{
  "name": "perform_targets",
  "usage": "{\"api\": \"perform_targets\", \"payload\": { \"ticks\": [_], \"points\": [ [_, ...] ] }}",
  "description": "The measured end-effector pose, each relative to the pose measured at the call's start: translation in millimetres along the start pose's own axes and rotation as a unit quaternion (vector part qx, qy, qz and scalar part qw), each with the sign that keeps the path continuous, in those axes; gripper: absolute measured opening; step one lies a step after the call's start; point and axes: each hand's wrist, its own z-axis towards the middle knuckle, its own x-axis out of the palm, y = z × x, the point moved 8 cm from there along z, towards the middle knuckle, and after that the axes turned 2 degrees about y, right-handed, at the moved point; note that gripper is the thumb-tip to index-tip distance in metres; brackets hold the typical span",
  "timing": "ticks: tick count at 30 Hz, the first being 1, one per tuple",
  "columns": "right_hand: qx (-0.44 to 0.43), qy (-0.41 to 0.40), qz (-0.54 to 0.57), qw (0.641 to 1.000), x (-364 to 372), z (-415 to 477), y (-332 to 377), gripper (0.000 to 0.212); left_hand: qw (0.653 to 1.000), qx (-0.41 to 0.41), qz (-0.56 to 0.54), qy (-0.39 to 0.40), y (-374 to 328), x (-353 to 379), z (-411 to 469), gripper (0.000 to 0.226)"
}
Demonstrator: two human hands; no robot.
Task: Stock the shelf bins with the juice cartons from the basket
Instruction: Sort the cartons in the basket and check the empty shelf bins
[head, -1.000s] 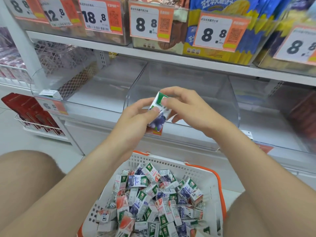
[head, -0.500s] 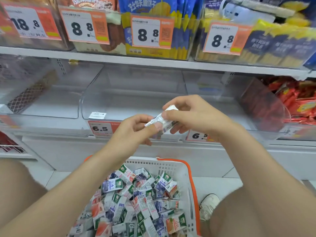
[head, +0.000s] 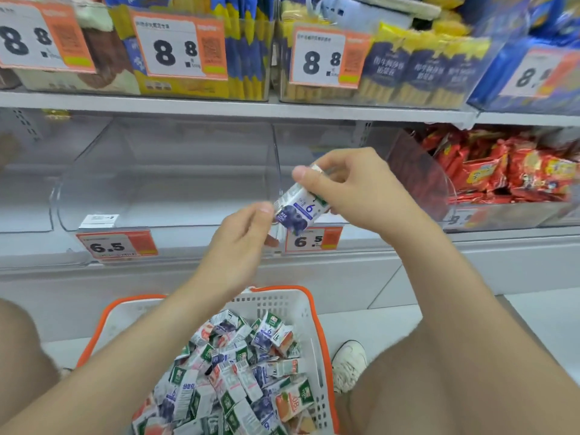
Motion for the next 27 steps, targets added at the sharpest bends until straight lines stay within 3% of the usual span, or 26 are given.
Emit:
{"api": "perform_targets", "payload": {
  "ticks": [4, 6, 8, 15, 18, 20, 23, 27],
  "points": [
    [-0.023, -0.124, -0.157, 0.98, -33, 6, -9, 0.038, 0.952, 0.172, 0.254, -0.008, -19, 10, -2, 0.035],
    [0.001, -0.115, -0.242, 0.964, -33, 13, -20, 0.035, 0.907, 0.205, 0.369, 0.008, -13, 21, -3, 0.041],
    [0.025, -0.07, -0.285, 0.956, -22, 23, -35, 0.034, 0.883, 0.196, 0.426, 0.019, -2, 29, -1, 0.049],
    [0.051, 0.085, -0.239, 0.966, 32, 43, -66, 0.042, 0.845, 0.196, 0.497, 0.027, 22, 37, 1, 0.062],
    [0.05, 0.176, -0.252, 0.95, 50, 47, -75, 0.036, 0.844, 0.206, 0.494, 0.039, 22, 38, -2, 0.064],
    [0.046, 0.197, -0.256, 0.945, 55, 48, -80, 0.033, 0.846, 0.21, 0.488, 0.052, 23, 37, -2, 0.066],
    [0.046, 0.178, -0.266, 0.946, 50, 46, -79, 0.028, 0.862, 0.219, 0.453, 0.059, 24, 29, -5, 0.065],
    [-0.045, 0.016, -0.226, 0.973, 29, 29, -34, 0.027, 0.884, 0.239, 0.4, -0.024, 13, 8, -17, 0.039]
  ]
}}
